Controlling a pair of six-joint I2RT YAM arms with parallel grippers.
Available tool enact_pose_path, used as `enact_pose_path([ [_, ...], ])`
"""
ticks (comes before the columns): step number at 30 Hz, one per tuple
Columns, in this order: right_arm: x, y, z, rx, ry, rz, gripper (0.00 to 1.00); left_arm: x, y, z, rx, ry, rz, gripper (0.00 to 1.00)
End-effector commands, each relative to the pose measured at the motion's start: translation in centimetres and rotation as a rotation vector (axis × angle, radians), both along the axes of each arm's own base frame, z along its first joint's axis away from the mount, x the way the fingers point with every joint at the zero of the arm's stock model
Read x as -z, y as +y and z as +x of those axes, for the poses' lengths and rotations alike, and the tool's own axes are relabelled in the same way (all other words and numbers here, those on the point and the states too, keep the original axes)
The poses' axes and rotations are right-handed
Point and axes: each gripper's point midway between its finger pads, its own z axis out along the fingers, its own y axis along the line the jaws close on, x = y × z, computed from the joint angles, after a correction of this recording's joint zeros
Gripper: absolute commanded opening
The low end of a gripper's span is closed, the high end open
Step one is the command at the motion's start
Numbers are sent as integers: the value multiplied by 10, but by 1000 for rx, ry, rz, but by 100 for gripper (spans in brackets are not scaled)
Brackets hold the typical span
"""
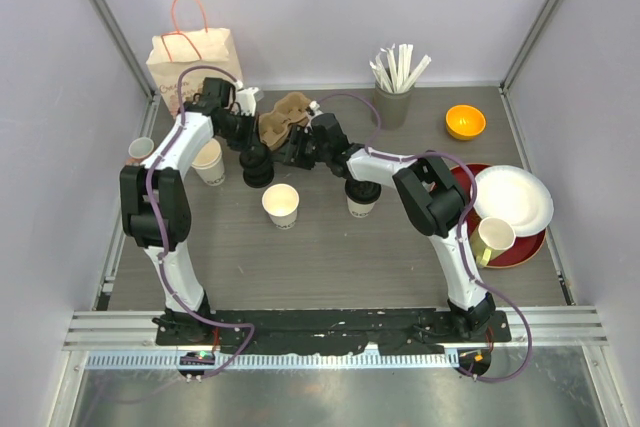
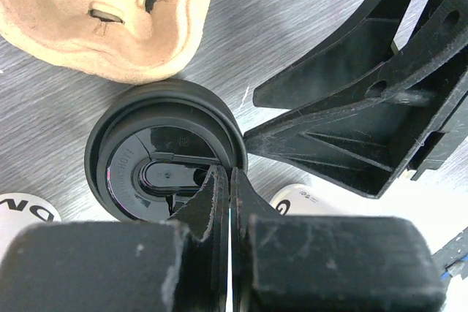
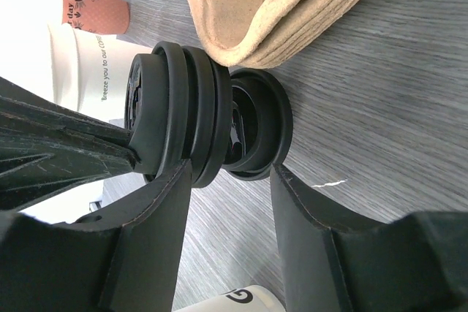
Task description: Pack the takeout coffee
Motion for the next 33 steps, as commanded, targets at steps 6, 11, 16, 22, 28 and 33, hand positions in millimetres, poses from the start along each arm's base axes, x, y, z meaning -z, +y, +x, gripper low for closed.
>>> enact_pose_path([
  [6,-22,10,12,17,-49,52,53,-4,-16,-9,44,19,-83,0],
  [11,-17,4,11,31,-40,18,52,-7,-6,-4,45,-23,-19,0],
  [16,-22,4,12,19,-55,20,52,3,10,-4,55,-33,79,0],
  [22,-49,4,13,-8,-132,15,52,-30,11,-1,80,-110,93,0],
  [28,-104,-6,11,-17,-261,-4,52,-77,3,-20,177,-152,56,0],
  [33,-146,-32,11,34,-345,-27,53,-109,-3,-56,345,-165,89,0],
])
